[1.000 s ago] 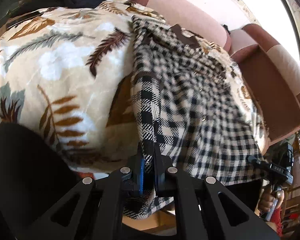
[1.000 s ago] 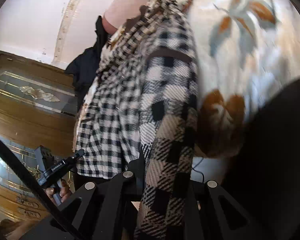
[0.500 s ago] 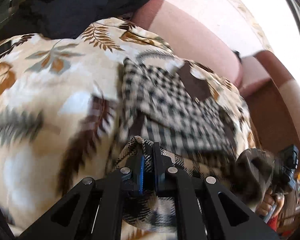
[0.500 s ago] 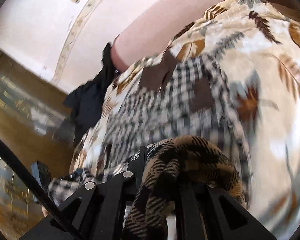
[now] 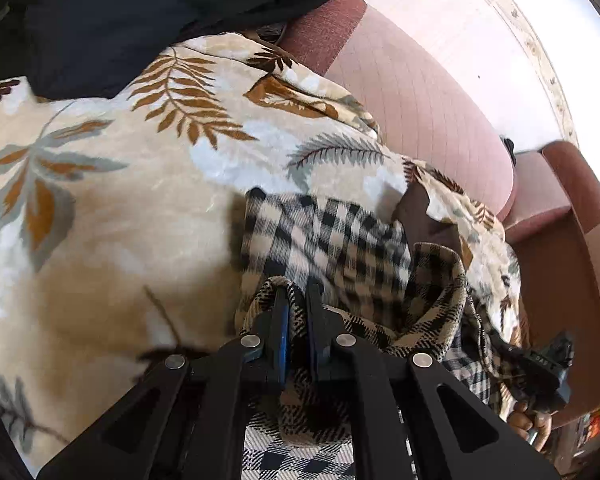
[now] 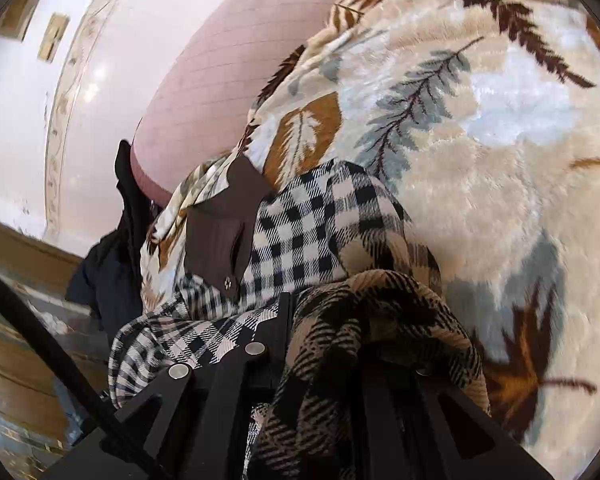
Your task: Fold large clothes
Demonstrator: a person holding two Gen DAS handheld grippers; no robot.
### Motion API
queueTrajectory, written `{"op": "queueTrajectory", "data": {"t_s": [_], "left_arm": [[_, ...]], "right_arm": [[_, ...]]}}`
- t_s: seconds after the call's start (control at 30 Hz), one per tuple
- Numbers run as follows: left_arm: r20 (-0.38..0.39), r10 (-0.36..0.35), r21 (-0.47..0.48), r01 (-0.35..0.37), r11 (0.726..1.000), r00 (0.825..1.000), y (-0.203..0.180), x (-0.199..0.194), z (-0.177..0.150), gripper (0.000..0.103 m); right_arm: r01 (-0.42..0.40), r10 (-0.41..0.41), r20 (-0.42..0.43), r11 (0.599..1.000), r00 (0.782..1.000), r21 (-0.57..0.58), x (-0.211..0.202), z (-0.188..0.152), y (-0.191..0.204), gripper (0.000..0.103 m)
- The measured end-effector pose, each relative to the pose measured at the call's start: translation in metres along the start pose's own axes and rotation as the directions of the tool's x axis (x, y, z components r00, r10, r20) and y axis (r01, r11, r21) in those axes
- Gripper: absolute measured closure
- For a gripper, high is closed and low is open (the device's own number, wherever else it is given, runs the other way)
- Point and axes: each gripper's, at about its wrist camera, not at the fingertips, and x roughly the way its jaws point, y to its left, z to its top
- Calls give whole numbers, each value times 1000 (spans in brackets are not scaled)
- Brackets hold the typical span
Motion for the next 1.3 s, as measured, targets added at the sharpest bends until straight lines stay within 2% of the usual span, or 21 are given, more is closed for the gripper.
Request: {"op": "queueTrajectory", "data": {"t_s": [0.13, 0.2, 0.23, 0.27, 0.3, 0.33, 0.37, 0.43, 0.47, 0.53, 0.6, 0.8, 1.03, 1.17, 1.3], "left_arm": [[9, -53, -41, 53, 998, 999, 1, 10, 13, 94], [23, -101, -70, 102, 992, 995, 4, 14, 18, 88], [29, -122, -86, 124, 989, 992, 5, 14, 18, 80], [37, -142, -101, 145, 984, 989, 6, 14, 19, 68], [54, -163, -114, 168, 979, 985, 8, 13, 21, 61], [70, -170, -119, 178, 977, 983, 9, 11, 22, 48], [92, -173, -128, 184, 975, 981, 10, 8, 24, 39], [131, -174, -158, 194, 968, 976, 17, 0, 28, 32], [146, -164, -185, 190, 964, 976, 22, -3, 30, 31], [159, -146, -219, 179, 959, 976, 30, -5, 32, 31], [154, -98, -234, 133, 963, 983, 34, -6, 33, 31], [132, 18, -150, 2, 989, 991, 21, -12, 28, 31], [100, 124, -17, -123, 992, 987, 9, -27, 4, 31], [55, 161, 8, -162, 987, 985, 18, -31, -20, 31], [16, 177, 35, -178, 983, 984, 23, -28, -43, 31]], "right_arm": [[-60, 60, -1, 996, 998, 70, 9, 16, -11, 94], [-97, 97, 8, 990, 995, 104, 12, 22, -15, 93], [-121, 120, 14, 985, 993, 121, 14, 24, -18, 91], [-138, 137, 20, 981, 990, 132, 14, 26, -19, 85], [-163, 160, 31, 976, 987, 146, 15, 28, -20, 74], [-191, 185, 48, 969, 982, 160, 14, 30, -21, 68], [-202, 195, 59, 965, 979, 166, 14, 31, -22, 60], [-212, 198, 95, 962, 976, 171, 10, 33, -24, 48], [-204, 187, 108, 964, 976, 172, 7, 34, -25, 44], [-175, 153, 132, 969, 979, 173, 3, 36, -28, 43], [-148, 121, 156, 973, 980, 176, -3, 37, -30, 38], [-87, 63, 177, 987, 982, 132, -13, 36, -17, 38], [13, -3, 169, 998, 986, -58, -17, 20, 27, 37], [71, -43, 149, 980, 988, -185, -14, 2, 55, 37], [125, -95, 113, 946, 989, -299, -7, -27, 72, 37]]}}
